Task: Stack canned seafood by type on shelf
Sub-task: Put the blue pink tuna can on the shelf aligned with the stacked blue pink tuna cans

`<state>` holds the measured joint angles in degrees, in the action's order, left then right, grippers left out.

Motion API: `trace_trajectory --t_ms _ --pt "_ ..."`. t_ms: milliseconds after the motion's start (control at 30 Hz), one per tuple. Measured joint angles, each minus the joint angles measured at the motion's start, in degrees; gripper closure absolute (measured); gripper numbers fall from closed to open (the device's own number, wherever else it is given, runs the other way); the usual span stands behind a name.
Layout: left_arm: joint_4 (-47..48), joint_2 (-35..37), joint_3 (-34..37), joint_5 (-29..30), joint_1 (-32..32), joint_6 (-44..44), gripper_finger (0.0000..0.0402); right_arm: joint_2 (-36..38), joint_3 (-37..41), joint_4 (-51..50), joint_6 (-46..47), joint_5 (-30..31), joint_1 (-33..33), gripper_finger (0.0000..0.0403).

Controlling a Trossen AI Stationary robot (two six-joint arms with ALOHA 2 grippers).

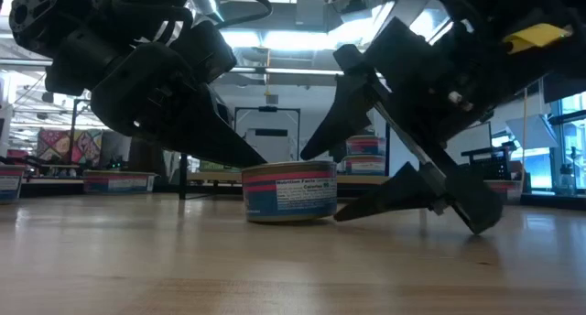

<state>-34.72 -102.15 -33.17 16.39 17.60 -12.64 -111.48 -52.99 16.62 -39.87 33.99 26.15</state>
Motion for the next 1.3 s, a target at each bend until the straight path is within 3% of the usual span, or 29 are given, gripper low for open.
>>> trace_trajectory --t_ms 667,1167,1300 --pt "0.1 0.0 0.0 0.5 0.5 0.0 0.0243 -1.5 0.0 0.4 -3.9 -7.2 -3.8 0.0084" --pt "0.3 0.0 0.1 0.9 0.5 0.0 0.0243 -2.0 0.2 4.2 -5.6 -7.1 -4.8 0.0084" --pt "0.3 0.0 0.1 1.0 0.5 0.0 0.0243 -2.0 0.2 4.3 -4.8 -7.6 -4.8 0.0106"
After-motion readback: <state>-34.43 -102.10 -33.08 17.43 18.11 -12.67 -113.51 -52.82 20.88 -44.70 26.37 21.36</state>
